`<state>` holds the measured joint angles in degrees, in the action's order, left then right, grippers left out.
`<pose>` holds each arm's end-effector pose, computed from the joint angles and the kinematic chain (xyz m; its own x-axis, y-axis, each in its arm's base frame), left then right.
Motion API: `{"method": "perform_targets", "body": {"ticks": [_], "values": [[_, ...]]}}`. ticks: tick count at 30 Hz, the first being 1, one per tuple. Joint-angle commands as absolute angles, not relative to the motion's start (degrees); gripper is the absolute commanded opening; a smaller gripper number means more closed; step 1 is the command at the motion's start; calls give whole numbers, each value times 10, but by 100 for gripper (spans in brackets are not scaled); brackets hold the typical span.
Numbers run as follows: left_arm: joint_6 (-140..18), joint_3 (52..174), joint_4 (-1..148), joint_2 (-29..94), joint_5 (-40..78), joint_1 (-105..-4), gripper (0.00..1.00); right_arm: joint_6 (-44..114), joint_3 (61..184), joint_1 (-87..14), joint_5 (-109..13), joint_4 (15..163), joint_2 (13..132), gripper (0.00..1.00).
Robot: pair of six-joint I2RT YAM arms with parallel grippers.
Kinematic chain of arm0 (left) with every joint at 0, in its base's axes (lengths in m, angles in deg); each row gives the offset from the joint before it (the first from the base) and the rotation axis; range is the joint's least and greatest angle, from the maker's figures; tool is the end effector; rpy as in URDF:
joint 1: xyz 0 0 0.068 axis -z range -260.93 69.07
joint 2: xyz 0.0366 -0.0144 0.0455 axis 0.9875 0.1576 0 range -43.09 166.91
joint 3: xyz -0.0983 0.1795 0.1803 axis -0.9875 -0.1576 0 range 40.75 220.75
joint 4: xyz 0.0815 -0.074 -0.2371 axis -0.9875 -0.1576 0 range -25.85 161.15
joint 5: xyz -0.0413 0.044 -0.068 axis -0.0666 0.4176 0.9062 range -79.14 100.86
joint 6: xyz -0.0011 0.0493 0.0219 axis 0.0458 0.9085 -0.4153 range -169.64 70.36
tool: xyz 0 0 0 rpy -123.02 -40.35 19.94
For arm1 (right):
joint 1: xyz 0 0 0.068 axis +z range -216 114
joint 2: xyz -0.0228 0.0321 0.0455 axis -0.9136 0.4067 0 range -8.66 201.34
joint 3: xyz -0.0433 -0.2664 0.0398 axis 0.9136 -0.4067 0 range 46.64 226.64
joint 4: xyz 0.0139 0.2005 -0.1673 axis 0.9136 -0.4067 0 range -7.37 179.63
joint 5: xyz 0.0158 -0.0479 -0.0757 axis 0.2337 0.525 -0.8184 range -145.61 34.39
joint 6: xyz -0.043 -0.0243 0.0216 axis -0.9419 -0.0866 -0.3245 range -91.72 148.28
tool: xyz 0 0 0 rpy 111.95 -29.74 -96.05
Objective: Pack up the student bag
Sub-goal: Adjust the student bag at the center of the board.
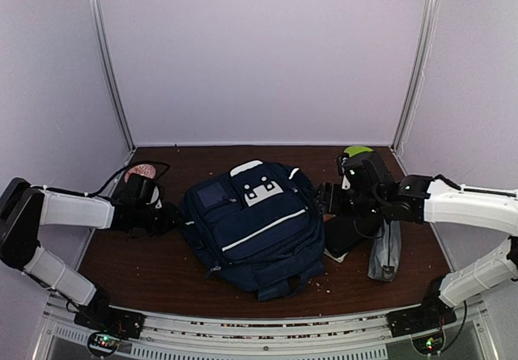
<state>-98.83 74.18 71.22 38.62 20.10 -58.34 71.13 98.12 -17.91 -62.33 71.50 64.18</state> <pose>0.2402 -0.1061 0.1503 -0.8116 -0.4714 -0.3451 -0.2084 0.7855 -0.5827 0.1879 0.2032 0.2628 -0.7731 0.1499 -0.6164 -0.2088 0.8574 0.4704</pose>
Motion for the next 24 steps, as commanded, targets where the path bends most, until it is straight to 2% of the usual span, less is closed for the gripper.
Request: {"method": "perform_targets", "body": {"ticks": [1, 3, 11, 13, 14, 15, 20, 24], "values": [[-984, 744, 766, 400, 209, -578, 66, 762, 959, -207, -580, 764, 668, 71], [-982, 745, 770, 408, 206, -575, 62, 762, 960, -217, -565, 765, 692, 65], [-980, 743, 796, 437, 199, -564, 32, 744, 990, -222, -524, 770, 757, 25], [-980, 742, 802, 438, 199, -562, 17, 729, 1003, -222, -524, 761, 757, 10], [-981, 739, 805, 436, 200, -562, 5, 720, 1011, -221, -524, 756, 753, 1], [-982, 735, 808, 431, 200, -561, 0, 709, 1020, -219, -524, 749, 749, 0], [-988, 702, 812, 348, 182, -557, 0, 615, 1105, -194, -537, 689, 726, 0], [-985, 687, 765, 229, 149, -553, 0, 551, 1187, -184, -536, 650, 727, 0]]}}
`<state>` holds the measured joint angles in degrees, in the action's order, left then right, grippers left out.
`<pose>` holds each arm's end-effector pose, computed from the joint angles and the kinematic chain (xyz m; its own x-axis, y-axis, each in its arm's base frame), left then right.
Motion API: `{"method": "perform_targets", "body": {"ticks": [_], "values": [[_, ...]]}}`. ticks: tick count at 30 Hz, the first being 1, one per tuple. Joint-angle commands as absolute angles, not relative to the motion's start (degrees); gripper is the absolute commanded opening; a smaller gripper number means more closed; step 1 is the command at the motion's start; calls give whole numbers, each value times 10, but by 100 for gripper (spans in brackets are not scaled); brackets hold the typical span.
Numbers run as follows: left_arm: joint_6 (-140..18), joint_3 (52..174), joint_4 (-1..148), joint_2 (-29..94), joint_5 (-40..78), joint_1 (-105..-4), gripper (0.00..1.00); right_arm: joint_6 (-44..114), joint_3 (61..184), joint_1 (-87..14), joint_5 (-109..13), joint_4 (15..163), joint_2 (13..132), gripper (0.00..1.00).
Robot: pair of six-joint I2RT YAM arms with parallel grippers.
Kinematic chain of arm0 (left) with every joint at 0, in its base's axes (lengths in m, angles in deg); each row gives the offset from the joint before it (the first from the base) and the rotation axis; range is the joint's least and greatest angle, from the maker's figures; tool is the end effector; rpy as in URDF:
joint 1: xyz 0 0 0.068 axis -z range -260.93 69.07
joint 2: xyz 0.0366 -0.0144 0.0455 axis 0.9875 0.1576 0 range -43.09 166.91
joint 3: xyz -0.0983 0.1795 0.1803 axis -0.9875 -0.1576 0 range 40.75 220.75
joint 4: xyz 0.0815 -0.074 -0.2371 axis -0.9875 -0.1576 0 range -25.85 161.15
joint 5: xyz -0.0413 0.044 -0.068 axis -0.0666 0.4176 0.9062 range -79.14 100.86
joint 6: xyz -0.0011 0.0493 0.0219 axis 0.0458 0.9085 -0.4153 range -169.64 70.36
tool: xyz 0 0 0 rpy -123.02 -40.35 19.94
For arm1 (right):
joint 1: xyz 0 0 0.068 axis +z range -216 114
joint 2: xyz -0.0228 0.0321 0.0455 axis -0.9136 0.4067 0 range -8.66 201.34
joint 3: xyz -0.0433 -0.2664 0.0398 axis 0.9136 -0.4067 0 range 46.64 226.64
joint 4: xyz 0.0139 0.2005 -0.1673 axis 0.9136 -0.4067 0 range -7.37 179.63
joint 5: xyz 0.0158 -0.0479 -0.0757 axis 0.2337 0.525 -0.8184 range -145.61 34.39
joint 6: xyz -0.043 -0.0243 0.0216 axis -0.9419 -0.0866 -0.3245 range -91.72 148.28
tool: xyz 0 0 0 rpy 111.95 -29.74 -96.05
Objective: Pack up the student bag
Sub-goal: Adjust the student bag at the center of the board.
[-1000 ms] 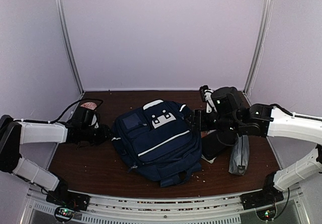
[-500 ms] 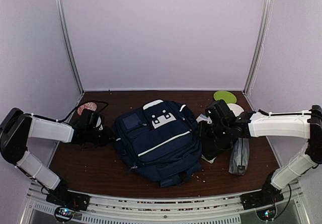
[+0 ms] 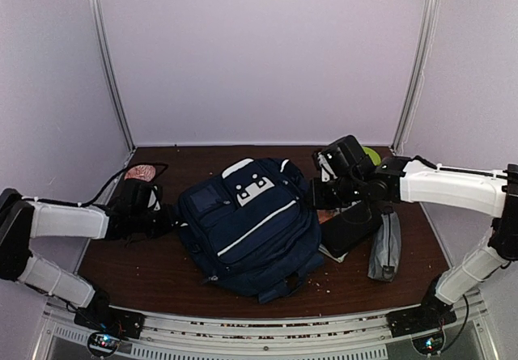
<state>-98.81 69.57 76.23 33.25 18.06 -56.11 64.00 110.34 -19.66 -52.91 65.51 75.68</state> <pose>0.2233 -0.1082 0.1560 -0.7791 -0.4667 -0.4187 -0.1360 0.7777 -0.6137 0.2213 0.2344 0.2688 -0.8301 -0.0251 -0.5571 -0.3217 0.8376 0.4416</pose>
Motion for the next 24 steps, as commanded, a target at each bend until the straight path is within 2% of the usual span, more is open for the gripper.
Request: {"method": "perform_targets", "body": {"ticks": [1, 5, 10, 17, 23, 24], "values": [[-984, 684, 749, 194, 138, -550, 0, 535, 1206, -184, -532, 646, 732, 0], [-999, 668, 692, 54, 91, -542, 0, 489, 1299, -183, -528, 628, 776, 0], [-1028, 633, 663, -44, 58, -533, 0, 475, 1390, -188, -525, 636, 860, 0], [-1062, 587, 680, -43, 37, -510, 0, 504, 1471, -199, -543, 658, 982, 0], [-1072, 574, 696, -7, 6, -486, 0, 513, 1551, -210, -574, 602, 1085, 0], [-1072, 574, 695, -5, 4, -483, 0, 516, 1561, -212, -574, 592, 1098, 8]]}}
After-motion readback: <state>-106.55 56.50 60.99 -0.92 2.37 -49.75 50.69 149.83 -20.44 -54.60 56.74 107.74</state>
